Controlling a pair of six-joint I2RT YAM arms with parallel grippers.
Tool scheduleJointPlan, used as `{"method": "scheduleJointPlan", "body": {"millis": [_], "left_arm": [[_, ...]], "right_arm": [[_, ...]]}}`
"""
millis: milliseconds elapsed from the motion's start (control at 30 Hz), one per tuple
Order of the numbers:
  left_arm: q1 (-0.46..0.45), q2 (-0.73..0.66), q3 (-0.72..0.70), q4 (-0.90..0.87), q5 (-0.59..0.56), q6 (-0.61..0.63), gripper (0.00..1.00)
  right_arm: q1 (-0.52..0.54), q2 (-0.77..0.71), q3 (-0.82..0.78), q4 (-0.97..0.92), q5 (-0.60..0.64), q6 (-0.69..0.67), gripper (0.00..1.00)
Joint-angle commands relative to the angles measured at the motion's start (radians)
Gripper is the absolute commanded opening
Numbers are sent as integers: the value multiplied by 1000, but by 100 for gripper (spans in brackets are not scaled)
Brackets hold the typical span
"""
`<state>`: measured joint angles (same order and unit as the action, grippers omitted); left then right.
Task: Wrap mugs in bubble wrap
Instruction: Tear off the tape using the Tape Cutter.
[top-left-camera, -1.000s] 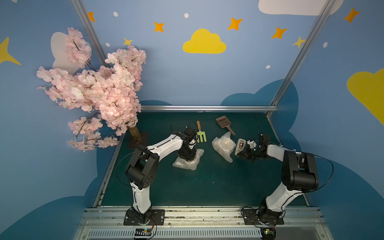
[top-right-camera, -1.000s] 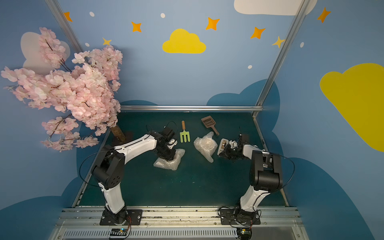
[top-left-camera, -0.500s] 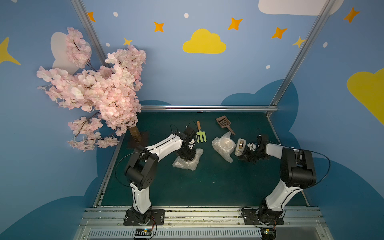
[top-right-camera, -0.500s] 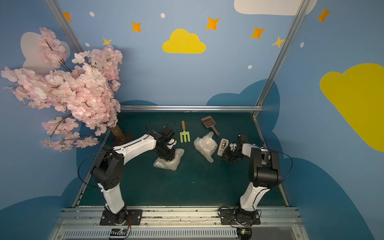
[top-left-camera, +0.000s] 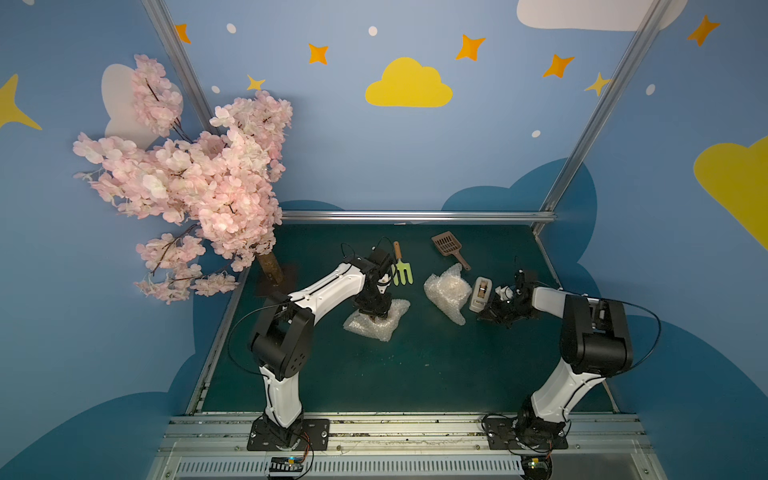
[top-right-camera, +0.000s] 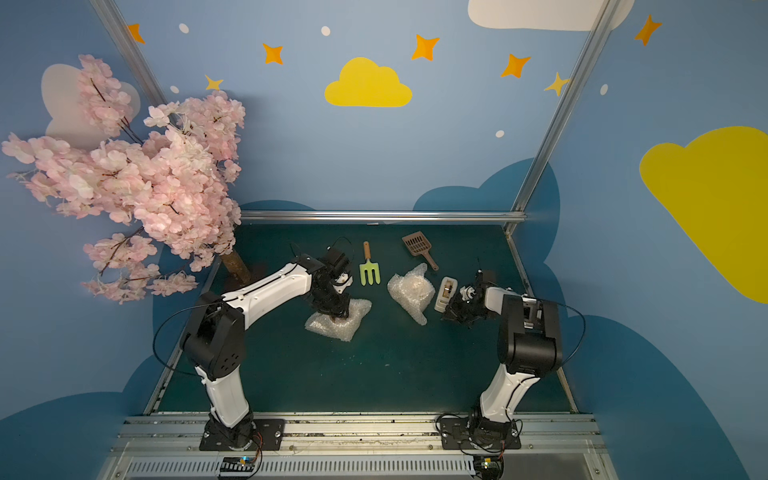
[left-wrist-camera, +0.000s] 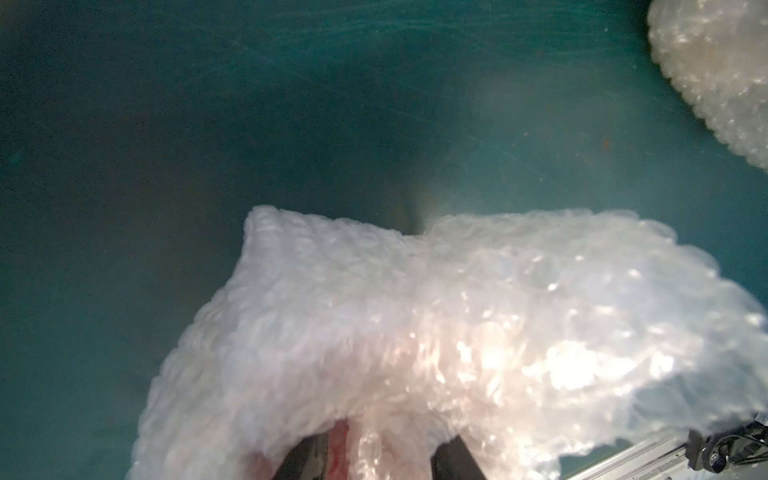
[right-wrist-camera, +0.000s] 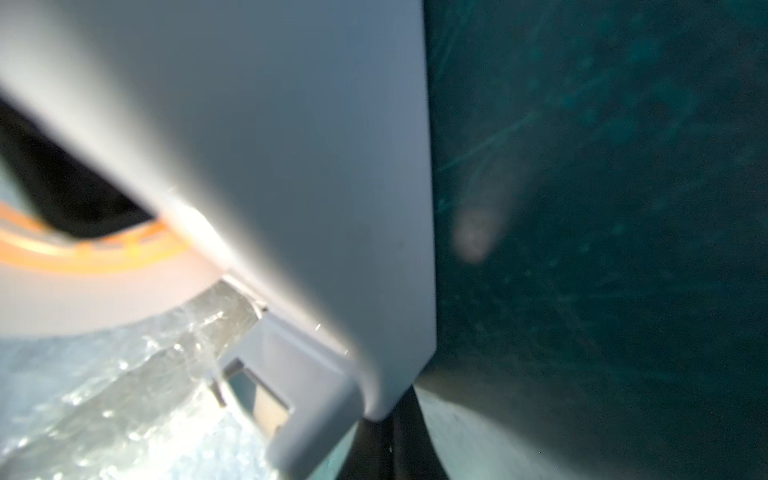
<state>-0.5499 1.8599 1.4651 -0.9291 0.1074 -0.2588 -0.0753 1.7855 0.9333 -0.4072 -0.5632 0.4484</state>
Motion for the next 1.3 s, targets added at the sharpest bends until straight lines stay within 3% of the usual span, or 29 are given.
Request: {"method": "scheduleJointPlan", "body": {"millis": [0,333,700,933,1067,1267], "left_arm": [[5,-41,28,-56,-2,-5,42],[8,-76,47,-73,9,-9,46],[34,-111,95,-83,32,-9,55],[95,-166,71,-61,79,-20,76],[129,-194,51,-64,81,-21,89],[192,-231,0,-60,94,-23,94]], "right_arm": [[-8,-3,-1,-30,-5,-9,0],[-7,-141,-38,-47,-144,-92,0],[37,-408,-36,-148,-179,-173,0],[210,-552,-3,-61,-198,-140,0],[303,-518,66,-52,-173,-119,0],[500,-393,178,23,-141,-87,0]]}}
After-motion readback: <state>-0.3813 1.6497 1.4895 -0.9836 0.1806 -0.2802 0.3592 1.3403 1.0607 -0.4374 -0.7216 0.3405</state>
